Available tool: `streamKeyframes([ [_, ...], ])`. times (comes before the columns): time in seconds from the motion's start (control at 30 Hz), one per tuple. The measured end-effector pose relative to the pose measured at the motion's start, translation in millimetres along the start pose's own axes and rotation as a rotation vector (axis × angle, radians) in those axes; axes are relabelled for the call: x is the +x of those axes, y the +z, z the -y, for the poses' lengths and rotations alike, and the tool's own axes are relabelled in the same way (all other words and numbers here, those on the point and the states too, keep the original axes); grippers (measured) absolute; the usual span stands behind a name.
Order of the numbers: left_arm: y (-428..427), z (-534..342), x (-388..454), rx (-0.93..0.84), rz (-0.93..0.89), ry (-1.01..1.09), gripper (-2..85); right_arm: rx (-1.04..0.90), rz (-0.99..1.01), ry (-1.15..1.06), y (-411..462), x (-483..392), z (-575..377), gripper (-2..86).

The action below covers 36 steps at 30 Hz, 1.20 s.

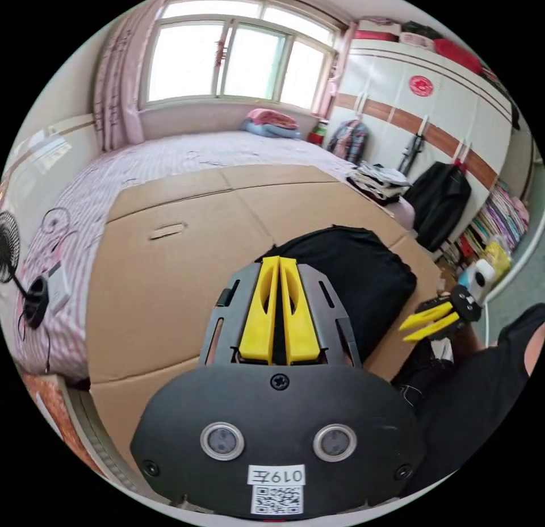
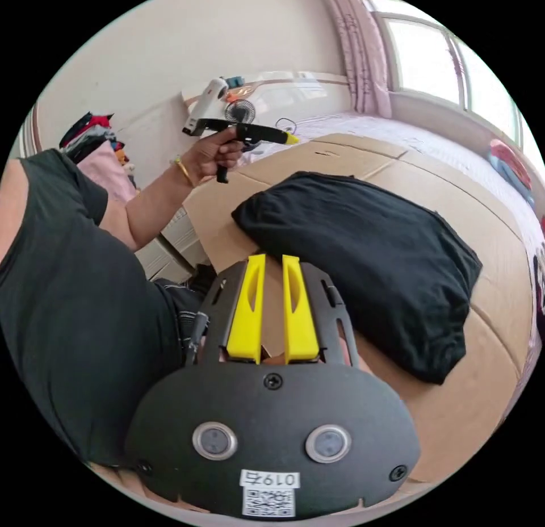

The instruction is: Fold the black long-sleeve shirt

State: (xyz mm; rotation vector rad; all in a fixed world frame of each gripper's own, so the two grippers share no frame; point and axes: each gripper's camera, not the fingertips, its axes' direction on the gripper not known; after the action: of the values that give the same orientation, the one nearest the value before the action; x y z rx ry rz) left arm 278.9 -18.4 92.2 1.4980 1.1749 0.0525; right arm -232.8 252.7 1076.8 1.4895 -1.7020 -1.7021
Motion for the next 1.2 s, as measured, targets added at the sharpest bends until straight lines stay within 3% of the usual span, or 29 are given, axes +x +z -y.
streamKeyframes([
  [0.23, 129.7, 118.9, 174.0, -0.207, -0.374, 0.352, 3.4, 0.174, -0.173, 0.335, -89.5, 105.1, -173.0, 5.0],
  [0.47, 273.4, 215.7, 306.1, -0.388, -0.443, 0.678, 7.4, 0.301, -0.129, 0.428, -101.1, 149.1, -289.3, 6.8],
  [0.67, 338.7, 233.3, 369.0, -0.491, -0.501, 1.008, 8.4, 0.293, -0.132, 0.424, -88.6, 168.9, -355.0, 7.6],
  [1.2, 433.0, 271.7, 414.7, -0.622, -0.589, 1.091, 5.9, 0.317, -0.073, 0.409, -31.5, 192.0, -474.1, 7.5],
])
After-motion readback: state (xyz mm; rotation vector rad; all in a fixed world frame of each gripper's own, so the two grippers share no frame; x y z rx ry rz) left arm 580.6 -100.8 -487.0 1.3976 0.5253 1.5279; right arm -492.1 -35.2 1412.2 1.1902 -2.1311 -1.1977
